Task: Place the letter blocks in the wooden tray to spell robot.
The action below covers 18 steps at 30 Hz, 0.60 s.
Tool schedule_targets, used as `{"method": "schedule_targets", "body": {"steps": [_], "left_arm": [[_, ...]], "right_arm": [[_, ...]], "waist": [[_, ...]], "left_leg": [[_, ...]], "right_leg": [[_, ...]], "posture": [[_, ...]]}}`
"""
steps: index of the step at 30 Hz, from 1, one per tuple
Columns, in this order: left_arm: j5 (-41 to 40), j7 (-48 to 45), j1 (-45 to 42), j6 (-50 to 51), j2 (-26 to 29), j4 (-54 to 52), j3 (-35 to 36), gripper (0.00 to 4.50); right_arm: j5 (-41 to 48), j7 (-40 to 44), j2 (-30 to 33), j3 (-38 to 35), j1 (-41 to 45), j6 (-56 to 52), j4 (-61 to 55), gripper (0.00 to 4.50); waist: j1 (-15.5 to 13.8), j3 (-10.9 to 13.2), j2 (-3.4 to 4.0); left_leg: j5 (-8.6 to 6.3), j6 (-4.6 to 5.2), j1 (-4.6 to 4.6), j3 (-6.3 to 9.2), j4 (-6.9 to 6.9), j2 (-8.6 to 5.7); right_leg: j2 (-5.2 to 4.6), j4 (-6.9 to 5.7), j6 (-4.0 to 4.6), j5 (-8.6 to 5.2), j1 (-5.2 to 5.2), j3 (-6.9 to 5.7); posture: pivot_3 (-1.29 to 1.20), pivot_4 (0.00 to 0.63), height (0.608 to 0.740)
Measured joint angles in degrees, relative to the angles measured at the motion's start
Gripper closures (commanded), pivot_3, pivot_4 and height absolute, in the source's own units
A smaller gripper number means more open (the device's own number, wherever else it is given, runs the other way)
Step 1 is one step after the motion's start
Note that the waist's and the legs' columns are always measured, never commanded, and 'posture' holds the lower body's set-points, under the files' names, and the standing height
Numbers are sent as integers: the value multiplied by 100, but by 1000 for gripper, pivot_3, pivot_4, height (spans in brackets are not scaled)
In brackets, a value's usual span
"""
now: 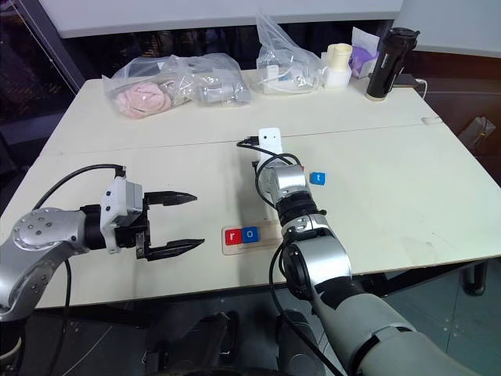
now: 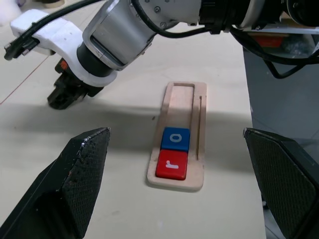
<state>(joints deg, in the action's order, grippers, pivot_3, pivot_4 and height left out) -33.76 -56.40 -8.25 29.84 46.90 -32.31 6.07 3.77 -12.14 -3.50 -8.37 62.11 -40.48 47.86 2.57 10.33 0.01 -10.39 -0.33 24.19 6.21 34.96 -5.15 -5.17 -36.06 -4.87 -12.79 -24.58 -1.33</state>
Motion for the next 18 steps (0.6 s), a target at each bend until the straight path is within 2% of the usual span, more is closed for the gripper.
{"method": "schedule_targets", "body": {"steps": [5, 7, 10, 13, 16, 18], "left_arm": [[-26, 28, -80, 0, 0, -1, -4, 0], [-55, 30, -92, 3, 0, -9, -16, 0], [-67, 33, -112, 7, -2, -52, -46, 0], [-67, 35, -142, 5, -12, -45, -90, 0], [-65, 34, -167, -5, -55, -40, -139, 0], [-65, 30, -193, -11, -97, -39, -238, 0]], "right_arm": [[24, 0, 22, 27, -27, -140, -121, 3336], [22, 121, 78, 121, -197, -474, -558, 3336], [155, 464, 370, 288, -771, -1692, -2082, 3336], [326, 823, 924, 423, -1265, -2980, -3755, 3336], [610, 1173, 1365, 285, -1450, -4394, -5274, 3336], [779, 1338, 1586, 206, -1591, -4934, -5935, 3336]], "waist": [[-5, 0, 0], [-13, 1, 1], [-42, 3, 4], [-52, 6, 10], [-31, 7, 11], [-12, 7, 11]], "left_leg": [[0, 0, -1, 0, 0, 0], [0, 0, 1, 1, -2, 0], [0, 0, 12, 2, -2, -3], [0, 1, 21, 0, 1, -5], [-1, 1, 20, 0, -2, 0], [-1, 1, 18, 1, -2, 5]], "right_leg": [[0, 0, 0, 0, 1, 0], [0, 1, -1, -2, 1, 0], [-5, 2, -4, -5, -5, 0], [-8, 2, -5, -5, -14, 0], [-10, 1, -7, -7, -15, -1], [-19, 1, -12, -18, -15, -7]], "posture": [[0, 150, 738], [0, 150, 738], [0, 150, 738], [0, 150, 738], [0, 150, 738], [0, 150, 738]]}}
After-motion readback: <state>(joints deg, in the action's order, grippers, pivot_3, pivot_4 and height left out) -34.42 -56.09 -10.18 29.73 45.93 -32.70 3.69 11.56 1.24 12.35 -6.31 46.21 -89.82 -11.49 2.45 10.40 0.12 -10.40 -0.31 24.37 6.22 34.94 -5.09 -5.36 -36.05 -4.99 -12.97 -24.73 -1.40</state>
